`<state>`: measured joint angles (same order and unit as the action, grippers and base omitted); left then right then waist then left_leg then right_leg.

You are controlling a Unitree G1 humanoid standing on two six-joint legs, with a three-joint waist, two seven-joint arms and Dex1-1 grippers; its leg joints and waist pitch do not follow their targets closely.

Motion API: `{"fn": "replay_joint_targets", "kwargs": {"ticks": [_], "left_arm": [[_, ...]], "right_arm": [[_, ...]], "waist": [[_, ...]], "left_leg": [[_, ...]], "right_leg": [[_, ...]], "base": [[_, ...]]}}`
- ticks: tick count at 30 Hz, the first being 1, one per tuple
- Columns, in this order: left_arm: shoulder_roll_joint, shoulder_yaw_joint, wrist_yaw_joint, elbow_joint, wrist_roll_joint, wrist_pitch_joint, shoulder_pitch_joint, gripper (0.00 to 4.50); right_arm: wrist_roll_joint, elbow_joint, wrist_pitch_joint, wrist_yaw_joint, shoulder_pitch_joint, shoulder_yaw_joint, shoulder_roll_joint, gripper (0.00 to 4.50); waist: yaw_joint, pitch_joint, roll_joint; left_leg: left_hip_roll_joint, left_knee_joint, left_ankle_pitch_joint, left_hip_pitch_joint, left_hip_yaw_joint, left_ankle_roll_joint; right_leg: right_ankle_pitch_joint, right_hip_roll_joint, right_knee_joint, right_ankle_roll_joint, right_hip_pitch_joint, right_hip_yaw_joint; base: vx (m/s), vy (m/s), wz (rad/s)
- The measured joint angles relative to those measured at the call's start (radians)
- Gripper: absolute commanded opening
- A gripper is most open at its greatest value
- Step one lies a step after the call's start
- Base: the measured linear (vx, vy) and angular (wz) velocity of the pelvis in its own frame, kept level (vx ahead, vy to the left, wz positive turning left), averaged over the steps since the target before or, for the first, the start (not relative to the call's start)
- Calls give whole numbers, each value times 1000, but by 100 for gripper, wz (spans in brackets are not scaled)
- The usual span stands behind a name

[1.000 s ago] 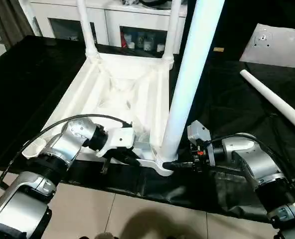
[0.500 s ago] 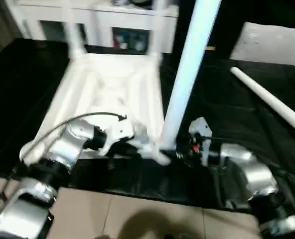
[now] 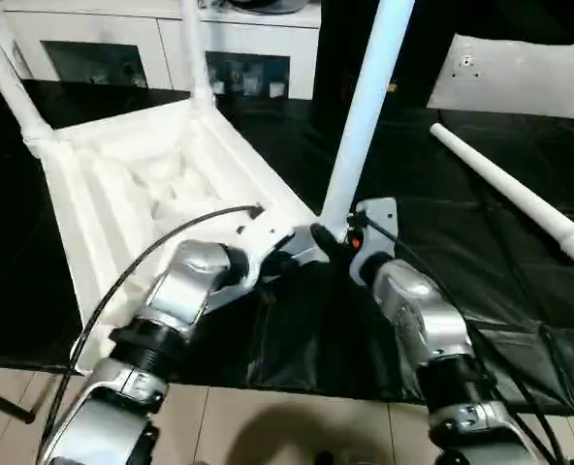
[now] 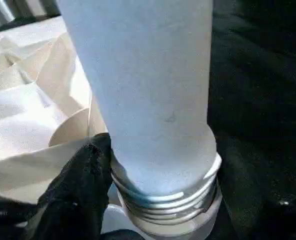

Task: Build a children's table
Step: Rotate leg to tighten

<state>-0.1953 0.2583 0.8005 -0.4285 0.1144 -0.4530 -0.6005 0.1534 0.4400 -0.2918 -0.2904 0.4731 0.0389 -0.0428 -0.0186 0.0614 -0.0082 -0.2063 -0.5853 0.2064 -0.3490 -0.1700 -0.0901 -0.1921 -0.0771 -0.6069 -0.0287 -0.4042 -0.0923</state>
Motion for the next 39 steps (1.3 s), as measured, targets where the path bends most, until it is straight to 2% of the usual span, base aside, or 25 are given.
{"fn": "replay_joint_targets", "kwargs": {"ticks": [1, 5, 6, 11, 15, 17, 24, 31, 32, 39], "left_arm": [[0, 3, 0, 2, 0, 0, 0, 0], [-6, 16, 17, 5, 1, 16, 0, 0], [-16, 24, 31, 5, 1, 31, 0, 0], [-60, 44, 135, -4, -10, 123, 2, 0], [-119, 73, 276, -21, -37, 238, 9, 0], [-146, 82, 332, -40, -43, 288, 8, 0], [-195, 94, 483, -114, -67, 402, -8, 0], [-228, 123, 594, -167, -74, 487, -36, 0], [-231, 127, 610, -170, -75, 499, -38, 0], [-235, 149, 660, -184, -76, 540, -52, 0]], "right_arm": [[5, 3, 0, 5, 0, 7, -6, 354], [14, -2, 2, -11, -13, 10, -2, 375], [15, -10, 10, -29, -23, 1, 9, 397], [28, -89, 18, -165, -91, -33, 101, 441], [52, -159, 22, -338, -133, -57, 224, 441], [77, -199, 22, -445, -149, -72, 294, 441], [122, -265, 10, -760, -164, -115, 502, 441], [124, -269, 22, -894, -158, -180, 535, 441], [124, -269, 22, -906, -155, -183, 536, 417], [137, -238, 20, -975, -121, -209, 533, 352]], "waist": [[1, 0, 0], [7, 0, 2], [8, 0, 2], [23, 0, 2], [50, 0, 3], [58, 0, 3], [60, 0, 2], [74, 0, 1], [78, 0, 1], [88, 1, -1]], "left_leg": [[0, 0, 0, 0, 0, 0], [0, 2, 0, -1, 0, 0], [0, 4, 0, -1, 0, 0], [0, 8, -3, -1, -1, 6], [0, 8, -3, -1, -2, 6], [0, 6, -3, -1, -2, 6], [-1, 1, -3, -1, -2, 6], [-1, -2, -4, -1, -2, 6], [-1, -3, -4, -1, -2, 6], [-1, -6, -3, -1, -2, 6]], "right_leg": [[0, 0, 0, 0, 0, 0], [0, 0, 2, 0, 0, 0], [0, 0, 4, 0, 0, 0], [-1, 1, 7, 0, 0, -1], [-1, 0, 7, -1, 0, -1], [-1, 0, 7, 0, 1, -1], [1, -1, 4, -1, 2, -1], [1, -1, 0, 0, 2, -1], [1, -1, 0, 0, 2, -1], [1, -2, -3, -1, 1, -1]], "base": [[0, 0, 0], [0, 0, 0], [0, 0, 0], [0, 0, 0], [0, 0, 0], [0, 0, 0], [0, 0, 0], [0, 0, 0], [0, 0, 0], [0, 0, 0]]}}
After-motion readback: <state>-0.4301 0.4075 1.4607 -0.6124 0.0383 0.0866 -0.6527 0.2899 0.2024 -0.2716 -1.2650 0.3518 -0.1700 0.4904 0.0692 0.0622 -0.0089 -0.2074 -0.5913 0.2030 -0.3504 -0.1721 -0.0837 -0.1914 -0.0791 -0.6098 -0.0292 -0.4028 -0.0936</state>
